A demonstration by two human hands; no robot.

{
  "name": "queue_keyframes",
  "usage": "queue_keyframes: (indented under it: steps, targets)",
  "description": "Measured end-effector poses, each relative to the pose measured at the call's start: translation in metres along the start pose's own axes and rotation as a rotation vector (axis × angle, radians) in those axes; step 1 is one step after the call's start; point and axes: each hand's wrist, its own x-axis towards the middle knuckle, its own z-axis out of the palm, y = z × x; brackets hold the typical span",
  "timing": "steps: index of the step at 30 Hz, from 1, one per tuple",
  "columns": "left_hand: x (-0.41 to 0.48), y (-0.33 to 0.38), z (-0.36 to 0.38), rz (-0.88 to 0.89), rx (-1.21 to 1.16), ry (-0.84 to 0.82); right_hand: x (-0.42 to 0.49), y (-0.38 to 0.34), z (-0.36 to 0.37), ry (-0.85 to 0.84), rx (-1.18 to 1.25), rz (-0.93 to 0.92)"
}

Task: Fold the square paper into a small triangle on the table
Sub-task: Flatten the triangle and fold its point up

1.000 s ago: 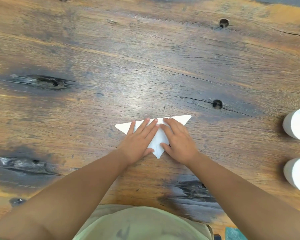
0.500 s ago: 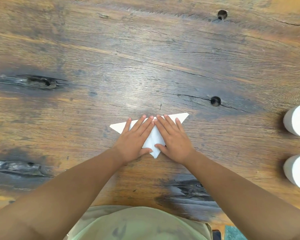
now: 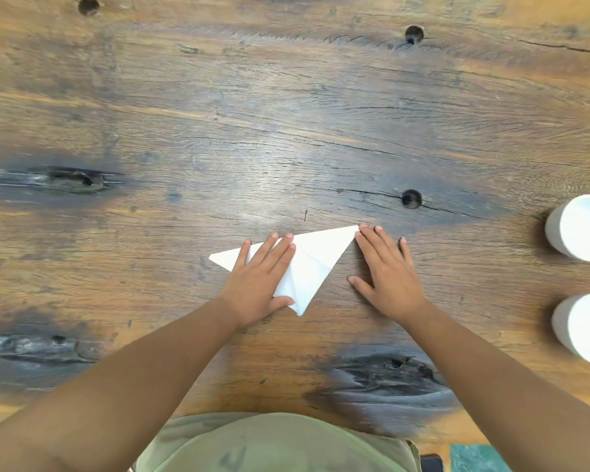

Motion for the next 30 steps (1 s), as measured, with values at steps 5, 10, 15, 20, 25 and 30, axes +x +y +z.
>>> queue_keyframes:
  steps: [5, 10, 15, 20, 25, 30]
  targets:
    - [0.001, 0.000, 0.001, -0.002, -0.006, -0.003, 0.002, -0.006, -0.003, -0.009, 0.015, 0.027]
    - [0.001, -0.002, 0.004, 0.003, -0.013, 0.004, 0.006, -0.025, -0.011, 0.060, 0.049, 0.067]
    - [0.001, 0.000, 0.004, -0.003, -0.033, 0.024, 0.018, -0.053, -0.015, 0.114, 0.090, -0.034]
    - [-0.012, -0.004, 0.004, -0.115, -0.146, 0.066, 0.029, -0.080, -0.007, 0.009, 0.109, -0.228]
    - [-0.022, -0.006, 0.008, -0.107, -0.147, 0.077, 0.032, -0.099, 0.002, -0.055, 0.032, -0.358]
    - [-0.022, -0.004, 0.011, -0.105, -0.142, 0.059, 0.030, -0.097, 0.008, -0.108, -0.006, -0.359]
